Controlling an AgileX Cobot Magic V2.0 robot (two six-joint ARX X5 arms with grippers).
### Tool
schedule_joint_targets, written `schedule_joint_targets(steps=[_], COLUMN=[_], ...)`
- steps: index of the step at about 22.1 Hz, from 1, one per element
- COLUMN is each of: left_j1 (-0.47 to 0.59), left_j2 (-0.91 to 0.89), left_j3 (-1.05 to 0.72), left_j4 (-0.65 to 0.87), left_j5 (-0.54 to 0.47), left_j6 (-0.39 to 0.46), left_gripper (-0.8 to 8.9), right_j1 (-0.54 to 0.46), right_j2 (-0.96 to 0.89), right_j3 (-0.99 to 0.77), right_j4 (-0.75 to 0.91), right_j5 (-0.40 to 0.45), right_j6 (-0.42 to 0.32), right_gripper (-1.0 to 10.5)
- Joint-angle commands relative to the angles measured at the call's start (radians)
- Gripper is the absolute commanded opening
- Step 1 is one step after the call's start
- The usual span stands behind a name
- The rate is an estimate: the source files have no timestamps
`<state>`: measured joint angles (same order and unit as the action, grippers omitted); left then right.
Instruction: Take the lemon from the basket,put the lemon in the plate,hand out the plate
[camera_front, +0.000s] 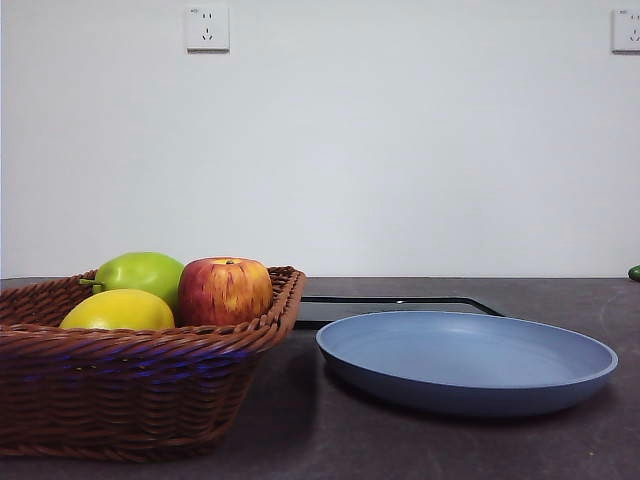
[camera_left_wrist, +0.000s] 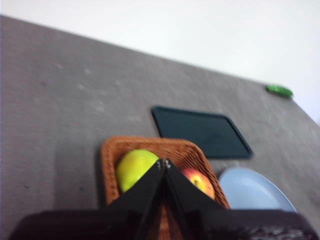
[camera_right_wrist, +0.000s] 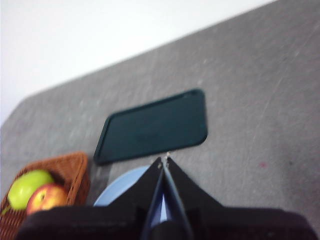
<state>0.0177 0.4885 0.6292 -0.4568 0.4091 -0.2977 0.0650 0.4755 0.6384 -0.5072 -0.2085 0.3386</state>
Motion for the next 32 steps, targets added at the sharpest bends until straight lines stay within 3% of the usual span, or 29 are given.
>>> schedule_joint_targets(steps=[1, 8, 13, 17, 21, 23, 26, 32], left_j1=[0.003, 0.0, -0.024, -0.04, -0.056, -0.067, -0.082, -0.088], left_j2=[0.074, 0.242, 0.307, 0.313, 0.313, 0.313, 0.313, 0.313], left_j3=[0.078, 0.226, 0.264, 0.264, 0.264, 0.264, 0.264, 0.264], left_j4=[-0.04, -0.229, -0.343, -0.372, -0.375, -0.376, -0.375, -0.393], left_j5=[0.058, 0.182, 0.234, 0.242, 0.249, 0.249, 0.246, 0.245], left_j6=[0.059, 0.156, 0.22, 0.216, 0.188, 0.187, 0.143, 0.141], left_gripper=[0.07, 0.06, 0.15, 2.3, 2.46, 2.51, 3.52, 3.52], right_j1=[0.002, 0.002, 0.002, 0.002, 0.008, 0.017, 0.034, 0.048], right_j2=[0.096, 0.328, 0.498, 0.603, 0.703, 0.769, 0.878, 1.076], right_j3=[0.089, 0.232, 0.252, 0.252, 0.252, 0.252, 0.251, 0.251], right_j4=[-0.06, -0.222, -0.287, -0.286, -0.277, -0.268, -0.232, -0.143], right_j5=[-0.021, -0.123, -0.309, -0.307, -0.201, -0.204, -0.205, -0.206], right_j6=[-0.089, -0.241, -0.299, -0.301, -0.303, -0.303, -0.302, -0.276], right_gripper=[0.0, 0.0, 0.1, 1.5, 2.6, 2.6, 2.6, 2.6])
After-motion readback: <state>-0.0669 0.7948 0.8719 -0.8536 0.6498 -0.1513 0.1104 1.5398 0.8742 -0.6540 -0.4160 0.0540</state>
